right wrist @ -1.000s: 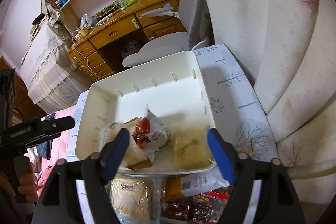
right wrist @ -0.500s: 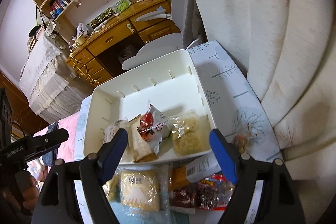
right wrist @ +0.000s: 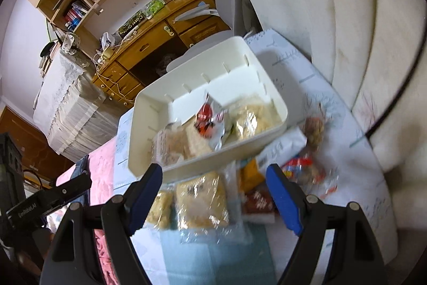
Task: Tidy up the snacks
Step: 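Reach the left tool to the clear oat-cluster bag while the right tool approaches the Fuji bread pack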
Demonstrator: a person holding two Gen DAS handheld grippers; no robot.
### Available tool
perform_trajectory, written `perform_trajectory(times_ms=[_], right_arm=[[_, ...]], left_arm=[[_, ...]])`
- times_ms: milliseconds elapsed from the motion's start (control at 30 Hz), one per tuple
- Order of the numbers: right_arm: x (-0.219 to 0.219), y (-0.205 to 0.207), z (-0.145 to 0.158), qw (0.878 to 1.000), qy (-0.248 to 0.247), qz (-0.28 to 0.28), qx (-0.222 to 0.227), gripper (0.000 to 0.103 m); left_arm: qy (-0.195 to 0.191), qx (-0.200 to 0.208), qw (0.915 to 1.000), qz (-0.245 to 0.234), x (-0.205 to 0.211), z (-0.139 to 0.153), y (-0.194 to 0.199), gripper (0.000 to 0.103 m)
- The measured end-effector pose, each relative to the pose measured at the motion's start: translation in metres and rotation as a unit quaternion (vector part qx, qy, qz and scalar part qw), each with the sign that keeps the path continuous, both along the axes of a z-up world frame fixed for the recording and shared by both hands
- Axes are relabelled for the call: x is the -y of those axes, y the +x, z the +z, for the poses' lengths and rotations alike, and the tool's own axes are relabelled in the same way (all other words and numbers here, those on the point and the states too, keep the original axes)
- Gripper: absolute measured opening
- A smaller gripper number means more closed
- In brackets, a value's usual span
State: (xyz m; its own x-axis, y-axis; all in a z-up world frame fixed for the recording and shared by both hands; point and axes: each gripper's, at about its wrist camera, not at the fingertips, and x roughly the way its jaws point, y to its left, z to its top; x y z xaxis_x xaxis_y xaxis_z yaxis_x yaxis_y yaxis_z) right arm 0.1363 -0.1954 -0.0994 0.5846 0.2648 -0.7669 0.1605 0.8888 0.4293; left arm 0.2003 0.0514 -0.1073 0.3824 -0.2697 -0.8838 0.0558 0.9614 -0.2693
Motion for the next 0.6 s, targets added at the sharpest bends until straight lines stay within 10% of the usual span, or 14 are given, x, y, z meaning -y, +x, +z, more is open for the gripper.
perform_trajectory(times_ms=[600], right_arm=[[-0.023,-0.064,-0.049,0.983,0.148,-0.085,-0.074,0.081]], left_arm=[[0.015,-0.020,0.9992,-0.031,-0.038,-0.032,-0.053,0.089]])
